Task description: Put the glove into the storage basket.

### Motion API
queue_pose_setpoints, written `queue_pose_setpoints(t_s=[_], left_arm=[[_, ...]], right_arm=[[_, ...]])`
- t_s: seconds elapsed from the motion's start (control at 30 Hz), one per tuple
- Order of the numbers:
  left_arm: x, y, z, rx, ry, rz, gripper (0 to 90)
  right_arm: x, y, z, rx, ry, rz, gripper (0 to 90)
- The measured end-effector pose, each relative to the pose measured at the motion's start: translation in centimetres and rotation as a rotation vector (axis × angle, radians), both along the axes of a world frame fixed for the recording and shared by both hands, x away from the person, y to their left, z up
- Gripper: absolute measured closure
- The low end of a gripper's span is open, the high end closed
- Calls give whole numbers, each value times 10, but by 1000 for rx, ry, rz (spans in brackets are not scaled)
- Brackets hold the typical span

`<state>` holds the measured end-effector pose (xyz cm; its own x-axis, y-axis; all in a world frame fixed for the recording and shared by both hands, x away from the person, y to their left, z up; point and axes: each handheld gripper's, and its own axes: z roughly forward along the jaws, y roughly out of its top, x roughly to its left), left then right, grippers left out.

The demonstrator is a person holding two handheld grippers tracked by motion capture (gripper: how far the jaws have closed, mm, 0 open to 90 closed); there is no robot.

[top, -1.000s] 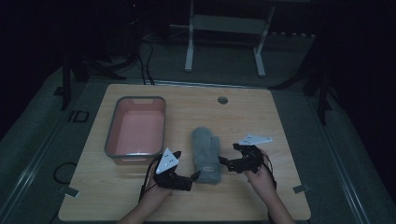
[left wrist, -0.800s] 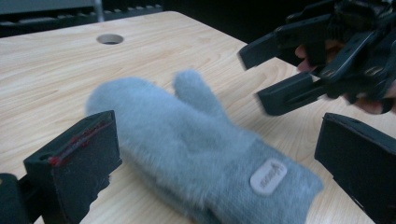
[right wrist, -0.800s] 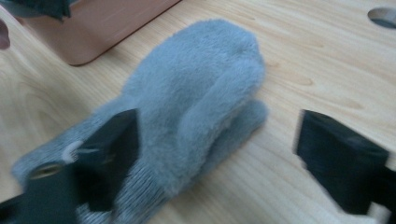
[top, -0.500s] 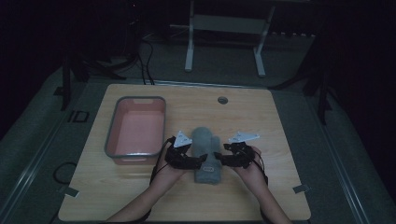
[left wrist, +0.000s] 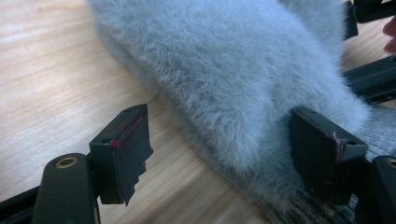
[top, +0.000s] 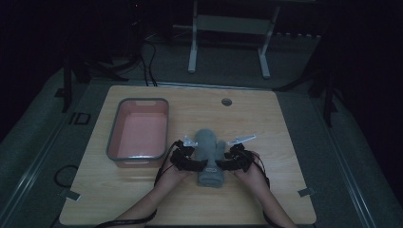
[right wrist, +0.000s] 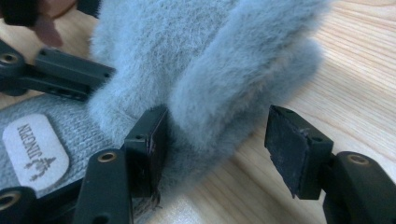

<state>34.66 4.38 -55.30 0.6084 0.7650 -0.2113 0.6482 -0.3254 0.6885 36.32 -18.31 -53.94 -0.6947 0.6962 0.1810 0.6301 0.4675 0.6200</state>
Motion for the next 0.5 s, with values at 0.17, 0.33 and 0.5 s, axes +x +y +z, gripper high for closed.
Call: queue_pose_setpoints(t_s=[0.17, 0.33, 0.5], left_arm=[[8, 3, -6, -22, 34, -25, 224], [11, 2, -5, -52, 62, -98, 412], [13, 2, -6, -98, 92, -149, 654]], right_arm=[[5, 5, -1, -19, 4, 53, 395], [13, 1, -7, 40, 81, 60, 478], [9, 7, -4, 39, 74, 93, 730]])
